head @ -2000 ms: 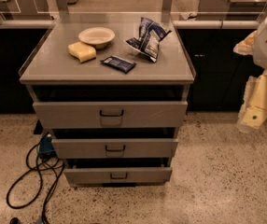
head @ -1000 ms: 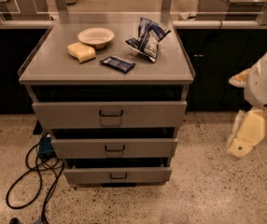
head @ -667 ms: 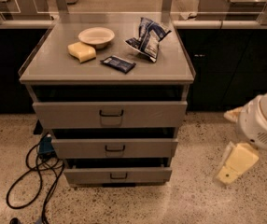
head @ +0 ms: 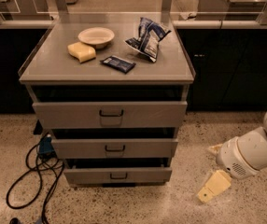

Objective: Open bottom drawer

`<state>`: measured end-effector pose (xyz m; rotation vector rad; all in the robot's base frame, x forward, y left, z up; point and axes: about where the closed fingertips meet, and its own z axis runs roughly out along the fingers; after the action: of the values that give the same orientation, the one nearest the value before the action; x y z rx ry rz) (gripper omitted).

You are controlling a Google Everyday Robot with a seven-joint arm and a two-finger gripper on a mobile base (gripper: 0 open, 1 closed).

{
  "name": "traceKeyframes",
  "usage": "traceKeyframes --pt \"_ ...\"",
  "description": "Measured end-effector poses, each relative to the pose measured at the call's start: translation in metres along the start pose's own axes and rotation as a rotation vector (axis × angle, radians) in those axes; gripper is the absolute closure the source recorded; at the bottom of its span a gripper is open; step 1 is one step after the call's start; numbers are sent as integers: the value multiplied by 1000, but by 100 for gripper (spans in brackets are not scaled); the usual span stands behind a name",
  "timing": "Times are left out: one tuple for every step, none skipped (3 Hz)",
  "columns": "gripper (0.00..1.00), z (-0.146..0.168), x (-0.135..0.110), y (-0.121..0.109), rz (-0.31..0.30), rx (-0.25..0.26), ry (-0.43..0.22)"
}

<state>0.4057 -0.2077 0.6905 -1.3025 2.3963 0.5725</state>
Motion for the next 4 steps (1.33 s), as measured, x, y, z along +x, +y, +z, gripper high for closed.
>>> traceKeyframes --pt "0 0 0 0 0 -1 0" --pt "0 43 2 24 -23 -109 -80" --pt "0 115 -10 85 -73 -230 -175" --pt "0 191 -38 165 -146 -349 -164"
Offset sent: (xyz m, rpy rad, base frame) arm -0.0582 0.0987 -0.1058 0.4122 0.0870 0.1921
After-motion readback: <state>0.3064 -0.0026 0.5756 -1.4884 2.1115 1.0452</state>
